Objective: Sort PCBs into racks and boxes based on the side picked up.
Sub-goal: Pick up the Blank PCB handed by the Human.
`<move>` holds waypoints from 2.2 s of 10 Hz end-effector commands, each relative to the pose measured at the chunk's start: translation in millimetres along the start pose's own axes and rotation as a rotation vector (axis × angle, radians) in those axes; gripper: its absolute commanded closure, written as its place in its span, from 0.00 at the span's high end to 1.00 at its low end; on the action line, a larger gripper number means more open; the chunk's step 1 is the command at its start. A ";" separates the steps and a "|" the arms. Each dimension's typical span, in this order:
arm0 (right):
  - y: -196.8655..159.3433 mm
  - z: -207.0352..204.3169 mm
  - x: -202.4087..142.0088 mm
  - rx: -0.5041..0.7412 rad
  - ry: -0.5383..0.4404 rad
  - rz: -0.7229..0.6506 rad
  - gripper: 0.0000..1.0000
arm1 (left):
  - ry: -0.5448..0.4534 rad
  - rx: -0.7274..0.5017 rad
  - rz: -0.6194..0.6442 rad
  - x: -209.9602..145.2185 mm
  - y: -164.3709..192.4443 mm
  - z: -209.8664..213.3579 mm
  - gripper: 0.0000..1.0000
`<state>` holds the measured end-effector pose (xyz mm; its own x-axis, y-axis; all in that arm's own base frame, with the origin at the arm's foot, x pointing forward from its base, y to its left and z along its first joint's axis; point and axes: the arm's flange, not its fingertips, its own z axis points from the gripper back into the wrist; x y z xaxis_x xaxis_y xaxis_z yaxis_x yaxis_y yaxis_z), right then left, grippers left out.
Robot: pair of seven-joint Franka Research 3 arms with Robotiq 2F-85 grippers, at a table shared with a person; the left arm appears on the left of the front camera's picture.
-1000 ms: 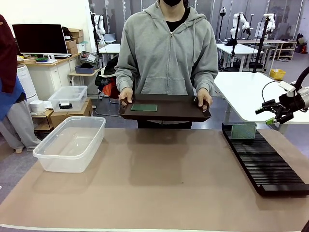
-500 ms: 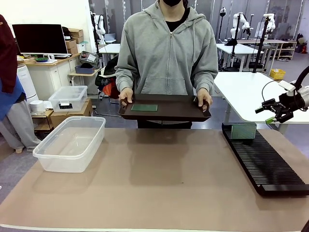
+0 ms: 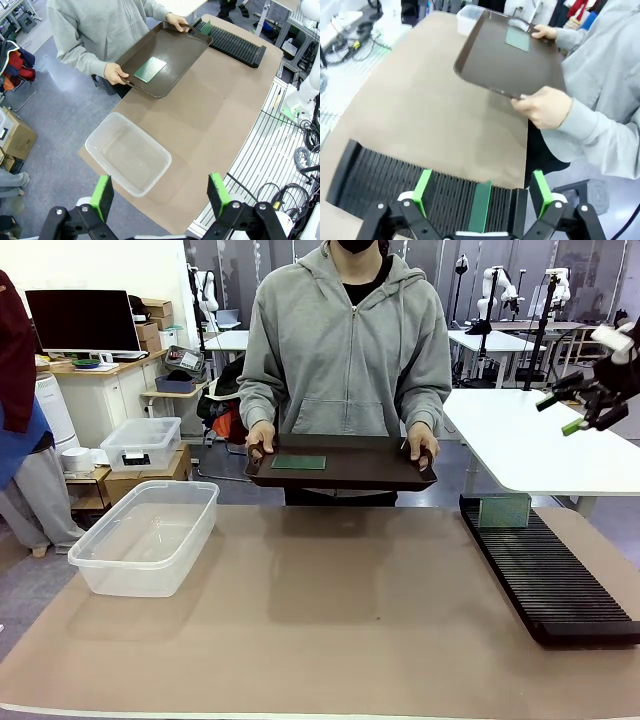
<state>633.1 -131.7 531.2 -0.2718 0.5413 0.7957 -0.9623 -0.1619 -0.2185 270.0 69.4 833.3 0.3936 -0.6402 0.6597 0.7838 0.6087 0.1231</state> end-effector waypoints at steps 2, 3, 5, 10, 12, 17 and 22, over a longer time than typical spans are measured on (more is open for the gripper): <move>33.2 11.6 52.5 -0.069 -0.046 -0.303 1.00 | -0.001 -0.002 0.006 -0.5 -0.8 -1.2 1.00; 40.1 32.6 78.6 -0.093 -0.018 -0.461 1.00 | -0.001 -0.002 0.006 -0.5 -0.8 -1.2 1.00; 70.3 45.3 122.8 -0.165 0.067 -0.588 1.00 | -0.001 -0.002 0.006 -0.5 -0.8 -1.2 1.00; 103.3 76.8 173.6 -0.158 0.151 -0.650 1.00 | -0.001 -0.002 0.006 -0.5 -0.8 -1.2 1.00; 103.3 76.8 173.6 -0.158 0.151 -0.650 1.00 | -0.001 -0.002 0.006 -0.5 -0.8 -1.2 1.00; 103.0 75.7 166.5 -0.151 0.164 -0.662 1.00 | -0.001 -0.002 0.006 -0.5 -0.8 -1.2 1.00; 163.8 112.9 266.6 -0.192 0.063 -0.773 1.00 | -0.001 -0.002 0.006 -0.5 -0.8 -1.2 1.00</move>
<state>410.3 -110.9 767.5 0.4167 0.5397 0.7315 -0.8910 0.4020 0.2110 270.1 69.2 833.4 0.3932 -0.6404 0.6597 0.7841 0.6083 0.1231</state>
